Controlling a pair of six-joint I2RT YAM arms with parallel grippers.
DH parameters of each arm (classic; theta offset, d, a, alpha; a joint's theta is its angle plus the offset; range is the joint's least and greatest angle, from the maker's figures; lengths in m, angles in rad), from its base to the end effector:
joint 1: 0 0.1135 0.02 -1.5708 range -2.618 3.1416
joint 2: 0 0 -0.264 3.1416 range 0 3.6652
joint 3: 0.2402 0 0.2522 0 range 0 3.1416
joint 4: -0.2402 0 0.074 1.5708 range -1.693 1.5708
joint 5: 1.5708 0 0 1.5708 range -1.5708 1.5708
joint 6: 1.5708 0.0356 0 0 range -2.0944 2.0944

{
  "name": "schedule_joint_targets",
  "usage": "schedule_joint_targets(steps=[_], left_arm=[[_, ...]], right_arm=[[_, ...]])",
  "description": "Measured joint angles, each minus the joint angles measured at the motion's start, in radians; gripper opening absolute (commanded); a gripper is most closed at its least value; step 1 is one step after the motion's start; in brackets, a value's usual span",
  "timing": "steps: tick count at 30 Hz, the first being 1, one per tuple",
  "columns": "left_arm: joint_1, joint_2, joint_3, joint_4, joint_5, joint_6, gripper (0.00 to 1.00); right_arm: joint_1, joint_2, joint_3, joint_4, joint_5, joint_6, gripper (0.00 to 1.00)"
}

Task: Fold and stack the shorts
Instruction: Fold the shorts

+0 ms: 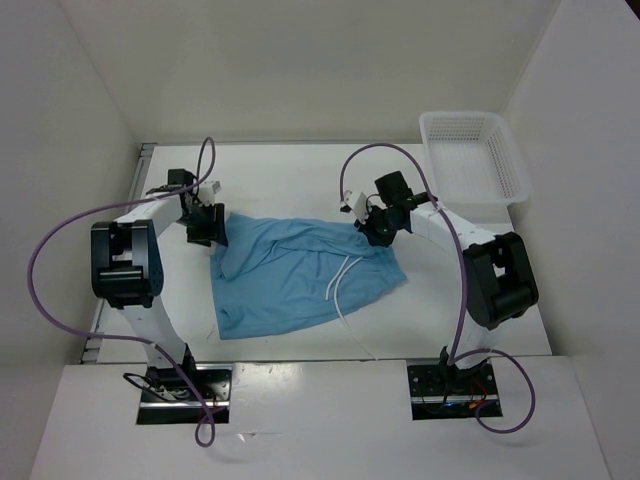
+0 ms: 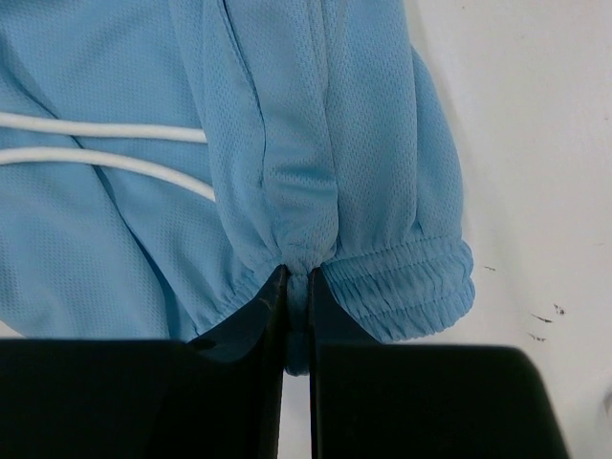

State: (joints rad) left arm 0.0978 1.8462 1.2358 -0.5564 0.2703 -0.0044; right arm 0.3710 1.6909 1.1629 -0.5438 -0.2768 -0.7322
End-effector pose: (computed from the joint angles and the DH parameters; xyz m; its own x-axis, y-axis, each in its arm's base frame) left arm 0.3686 0.0266 0.1767 -0.9151 -0.0940 -0.3920 0.0064 0.9689 -0.2473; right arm 0.3182 0.1342 0.2090 -0.2940 -0.8044 -0.5163 -0.8971 0.4187 -0.1415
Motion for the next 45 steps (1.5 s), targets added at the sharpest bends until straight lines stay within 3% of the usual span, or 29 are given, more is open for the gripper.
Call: schedule_joint_targets(steps=[2, 5, 6, 9, 13, 14, 16, 22, 31, 35, 40, 45], left_arm=[[0.0, 0.018, 0.014, 0.002, 0.0, 0.0, 0.62], [0.0, 0.032, 0.021, 0.004, 0.002, -0.001, 0.52], [0.0, 0.037, 0.021, 0.003, 0.003, -0.002, 0.43], [0.0, 0.051, 0.021, 0.003, 0.006, -0.001, 0.3], [0.0, 0.056, 0.021, 0.002, 0.013, 0.0, 0.2], [0.0, 0.056, 0.021, 0.003, 0.013, 0.001, 0.1], [0.0, 0.056, 0.018, 0.004, 0.011, 0.0, 0.01], [0.0, 0.056, 0.046, -0.023, 0.0, 0.0, 0.0], [0.007, -0.023, 0.39, -0.064, -0.001, 0.0, 0.0], [0.008, -0.08, 0.455, -0.053, -0.002, 0.0, 0.0], [0.013, -0.116, 0.418, -0.052, -0.016, 0.0, 0.01], [0.01, -0.145, 0.178, -0.034, -0.07, 0.0, 0.0]], right_arm=[[0.0, 0.003, 0.0, 0.0, 0.001, -0.003, 0.0], [0.0, 0.006, 0.0, 0.0, 0.004, -0.003, 0.0], [0.0, 0.006, 0.0, 0.0, 0.004, -0.003, 0.0], [0.0, 0.01, 0.002, 0.0, 0.005, -0.006, 0.0], [0.0, 0.024, 0.01, -0.002, 0.008, -0.006, 0.0], [0.0, 0.027, 0.015, -0.003, 0.01, -0.006, 0.0], [0.0, 0.032, 0.023, -0.002, 0.014, -0.006, 0.0], [0.0, 0.035, 0.043, 0.005, 0.057, -0.005, 0.0], [0.0, 0.035, 0.096, 0.11, 0.204, 0.008, 0.0], [0.0, 0.035, 0.103, 0.162, 0.251, 0.01, 0.0], [0.0, 0.032, 0.103, 0.199, 0.292, 0.01, 0.0], [0.0, 0.028, 0.097, 0.197, 0.257, 0.017, 0.0]])
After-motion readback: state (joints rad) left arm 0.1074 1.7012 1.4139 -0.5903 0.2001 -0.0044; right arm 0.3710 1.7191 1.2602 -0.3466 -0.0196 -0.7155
